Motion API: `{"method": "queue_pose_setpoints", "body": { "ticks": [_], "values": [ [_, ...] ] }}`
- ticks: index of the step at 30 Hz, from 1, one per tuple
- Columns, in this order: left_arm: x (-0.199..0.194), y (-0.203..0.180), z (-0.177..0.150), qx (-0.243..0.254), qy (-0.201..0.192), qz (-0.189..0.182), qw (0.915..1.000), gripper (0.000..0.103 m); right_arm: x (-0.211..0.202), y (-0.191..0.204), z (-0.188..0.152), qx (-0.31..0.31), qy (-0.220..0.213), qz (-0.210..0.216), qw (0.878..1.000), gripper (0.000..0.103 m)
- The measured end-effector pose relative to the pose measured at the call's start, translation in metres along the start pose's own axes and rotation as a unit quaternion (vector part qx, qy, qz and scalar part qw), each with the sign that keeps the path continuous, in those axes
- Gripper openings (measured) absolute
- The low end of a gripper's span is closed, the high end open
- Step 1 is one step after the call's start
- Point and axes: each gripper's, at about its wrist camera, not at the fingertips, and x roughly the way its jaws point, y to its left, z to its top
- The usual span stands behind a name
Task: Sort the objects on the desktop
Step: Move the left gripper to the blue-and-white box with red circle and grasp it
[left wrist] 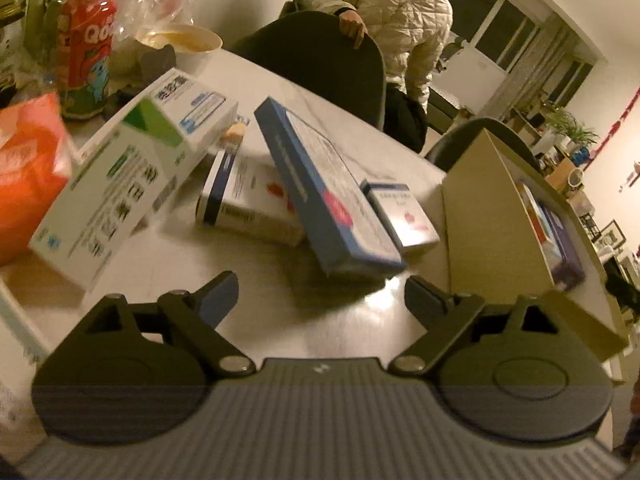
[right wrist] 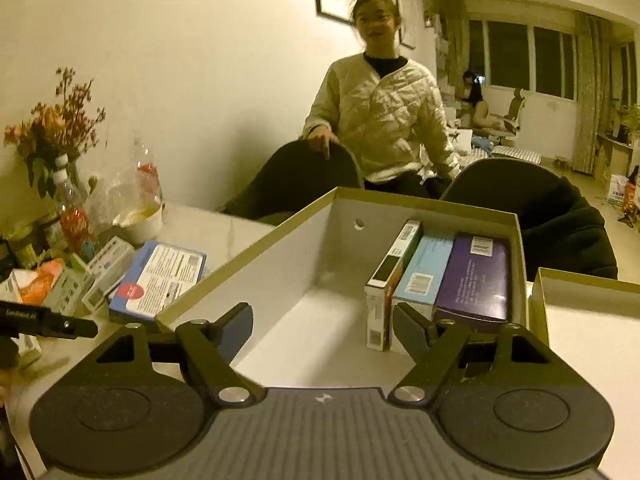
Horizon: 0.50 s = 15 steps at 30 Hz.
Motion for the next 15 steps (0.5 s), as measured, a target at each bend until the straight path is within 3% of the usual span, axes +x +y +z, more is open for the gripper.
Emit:
{"method": "queue_pose_setpoints", "body": {
  "ticks": [8,13,15],
  "values": [
    [0.032,-0.004,0.026,-0.043,0.027,0.013,0.9986,0.074,-0.010,-0.040,-0.014,0.049,-0.027,0.023,0.998,0.085],
    [0.048,-0.010,0.028,-0.060,0.048,0.029,0.9967,0.049,-0.011,-0.057,-0.025,0.057,-0.025,0.024,0.998,0.086],
    [0.052,-0.012,0.029,-0.072,0.052,0.024,0.9958,0.044,-0.012,-0.060,-0.027,0.056,-0.016,0.016,0.998,0.086]
  ]
}}
